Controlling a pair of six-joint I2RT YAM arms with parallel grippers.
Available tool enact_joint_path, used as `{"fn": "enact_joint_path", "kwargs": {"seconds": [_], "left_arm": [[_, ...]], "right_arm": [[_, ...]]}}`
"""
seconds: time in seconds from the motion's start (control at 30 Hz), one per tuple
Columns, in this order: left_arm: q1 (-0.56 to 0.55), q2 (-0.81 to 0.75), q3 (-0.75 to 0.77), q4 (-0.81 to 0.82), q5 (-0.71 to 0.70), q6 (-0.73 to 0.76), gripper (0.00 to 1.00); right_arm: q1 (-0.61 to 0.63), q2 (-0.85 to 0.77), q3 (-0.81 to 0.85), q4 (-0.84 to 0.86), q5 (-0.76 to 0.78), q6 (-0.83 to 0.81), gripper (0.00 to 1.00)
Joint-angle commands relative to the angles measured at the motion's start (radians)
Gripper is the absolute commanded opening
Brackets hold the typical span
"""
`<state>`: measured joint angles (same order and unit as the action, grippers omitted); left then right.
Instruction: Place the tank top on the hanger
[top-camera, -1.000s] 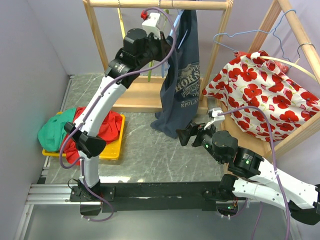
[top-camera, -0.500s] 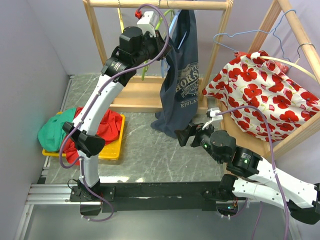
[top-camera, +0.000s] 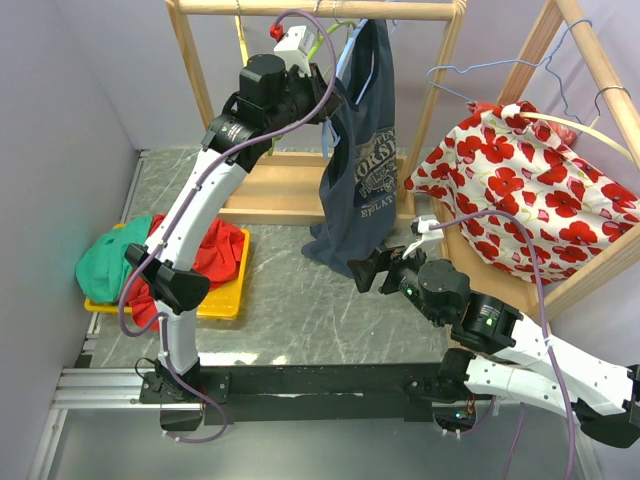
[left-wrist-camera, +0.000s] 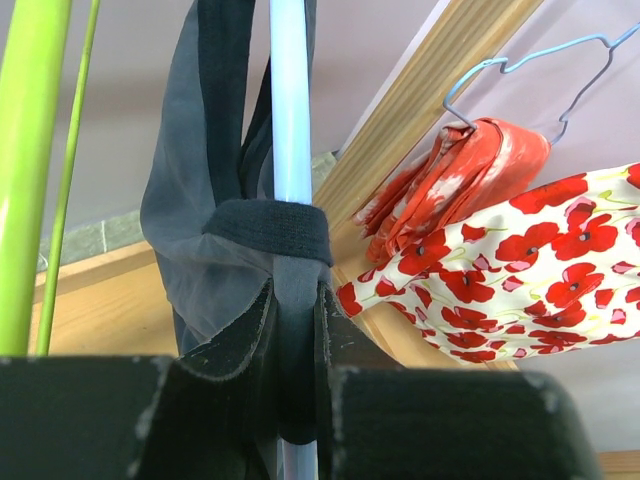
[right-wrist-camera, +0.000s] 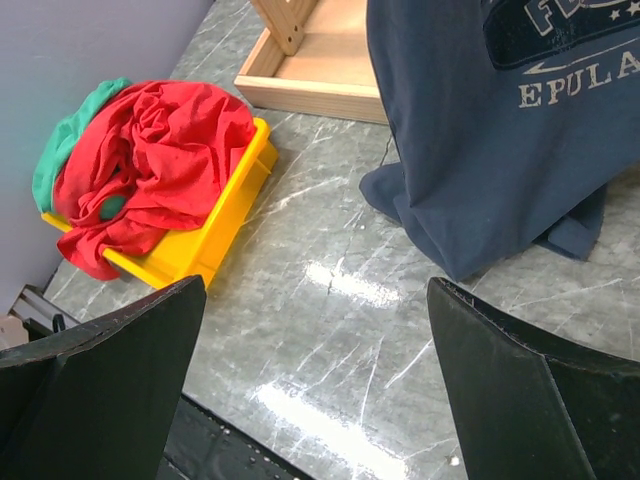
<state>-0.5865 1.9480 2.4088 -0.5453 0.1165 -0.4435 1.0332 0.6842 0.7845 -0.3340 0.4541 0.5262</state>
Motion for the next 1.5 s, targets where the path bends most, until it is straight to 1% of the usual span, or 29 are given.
{"fn": "enact_joint_path", "kwargs": {"seconds": [0.0,0.47,0.63,0.73,0.8,0.87,0.93,0.97,1.0,1.03,1.17,1.23,1.27,1.33,1.37,1.43,1.47], "left_arm": [[0.005,-0.017,0.027,0.094,0.020,-0.014,0.01],[0.005,-0.014,0.001,0.108,0.057,-0.040,0.01],[0.005,-0.023,-0.017,0.116,0.068,-0.041,0.08],[0.005,-0.034,-0.033,0.122,0.074,-0.043,0.09],[0.005,-0.040,-0.043,0.128,0.077,-0.043,0.16],[0.005,-0.053,-0.053,0.137,0.083,-0.044,0.26],[0.005,-0.067,-0.066,0.146,0.086,-0.044,0.29],[0.005,-0.069,-0.068,0.148,0.084,-0.046,0.36],[0.005,-0.073,-0.071,0.150,0.087,-0.046,0.40],[0.005,-0.084,-0.074,0.157,0.089,-0.049,0.43],[0.005,-0.122,-0.115,0.185,0.110,-0.057,0.59],[0.005,-0.152,-0.135,0.205,0.135,-0.063,0.64],[0.005,-0.161,-0.149,0.218,0.141,-0.064,0.72],[0.004,-0.185,-0.160,0.228,0.163,-0.067,0.79],[0.004,-0.193,-0.172,0.238,0.170,-0.069,0.85],[0.004,-0.221,-0.191,0.255,0.192,-0.072,0.90],[0.004,-0.230,-0.210,0.263,0.201,-0.073,0.96]], "right_arm": [[-0.005,-0.003,0.009,0.046,0.006,0.006,1.00],[-0.007,-0.002,-0.001,0.053,0.003,0.014,1.00],[-0.005,0.002,-0.004,0.053,0.004,0.011,1.00],[-0.007,0.006,-0.005,0.055,0.005,0.015,1.00],[-0.005,0.006,-0.007,0.056,0.005,0.017,1.00],[-0.005,0.008,-0.008,0.056,0.005,0.014,1.00],[-0.005,0.006,-0.013,0.059,0.006,0.012,1.00],[-0.007,0.008,-0.013,0.061,0.005,0.012,1.00],[-0.007,0.005,-0.013,0.061,0.005,0.012,1.00],[-0.005,0.005,-0.014,0.062,0.005,0.012,1.00],[-0.007,0.000,-0.022,0.062,0.009,0.012,1.00],[-0.007,-0.003,-0.028,0.066,0.011,0.012,1.00],[-0.005,-0.003,-0.031,0.066,0.012,0.015,1.00],[-0.007,0.000,-0.042,0.064,0.023,0.018,1.00],[-0.005,0.001,-0.042,0.062,0.027,0.020,1.00],[-0.005,0.008,-0.050,0.056,0.043,0.032,1.00],[-0.007,0.009,-0.054,0.055,0.047,0.035,1.00]]}}
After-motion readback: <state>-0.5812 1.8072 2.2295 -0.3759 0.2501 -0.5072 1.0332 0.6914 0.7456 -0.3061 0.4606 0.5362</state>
